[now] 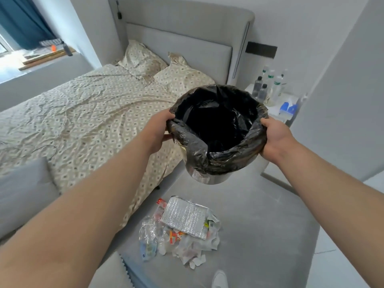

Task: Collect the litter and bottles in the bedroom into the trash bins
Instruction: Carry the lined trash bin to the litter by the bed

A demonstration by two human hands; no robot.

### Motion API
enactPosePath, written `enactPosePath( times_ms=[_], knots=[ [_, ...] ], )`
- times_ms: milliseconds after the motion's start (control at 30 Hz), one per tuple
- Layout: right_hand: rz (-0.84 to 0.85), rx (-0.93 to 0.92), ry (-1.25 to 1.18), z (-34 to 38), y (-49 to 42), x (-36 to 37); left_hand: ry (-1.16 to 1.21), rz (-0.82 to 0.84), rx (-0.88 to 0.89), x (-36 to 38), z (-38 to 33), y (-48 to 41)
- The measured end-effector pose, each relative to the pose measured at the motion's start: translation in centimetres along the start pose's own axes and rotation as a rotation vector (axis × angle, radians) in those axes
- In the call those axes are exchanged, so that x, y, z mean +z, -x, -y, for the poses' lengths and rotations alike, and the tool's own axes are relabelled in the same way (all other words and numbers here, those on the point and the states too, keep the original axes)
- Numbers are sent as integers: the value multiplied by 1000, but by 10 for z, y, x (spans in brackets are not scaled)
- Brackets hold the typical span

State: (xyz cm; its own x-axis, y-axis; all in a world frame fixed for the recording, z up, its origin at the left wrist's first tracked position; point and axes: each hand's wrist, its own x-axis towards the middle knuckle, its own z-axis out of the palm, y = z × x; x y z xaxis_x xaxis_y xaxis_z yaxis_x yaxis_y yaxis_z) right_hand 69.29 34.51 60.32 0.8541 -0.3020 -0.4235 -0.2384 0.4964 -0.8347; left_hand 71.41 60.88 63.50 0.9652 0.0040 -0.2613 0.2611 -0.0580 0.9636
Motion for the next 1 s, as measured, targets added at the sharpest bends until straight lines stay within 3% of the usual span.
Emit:
enactPosePath(
  times_ms=[200, 533, 733, 1000],
  knots=[
    [81, 45, 12, 17, -50, 33, 18, -66, -1, -5, -9, -43],
    [19, 23, -47, 60, -81, 41, 5, -30, 43, 22, -54, -97],
    [-42, -11, -102, 55, -97, 44, -15, 81, 84, 23, -61, -133],
    [-232, -82, -205, 3, -100, 51, -109, 355, 71, 11, -27, -193]
  ],
)
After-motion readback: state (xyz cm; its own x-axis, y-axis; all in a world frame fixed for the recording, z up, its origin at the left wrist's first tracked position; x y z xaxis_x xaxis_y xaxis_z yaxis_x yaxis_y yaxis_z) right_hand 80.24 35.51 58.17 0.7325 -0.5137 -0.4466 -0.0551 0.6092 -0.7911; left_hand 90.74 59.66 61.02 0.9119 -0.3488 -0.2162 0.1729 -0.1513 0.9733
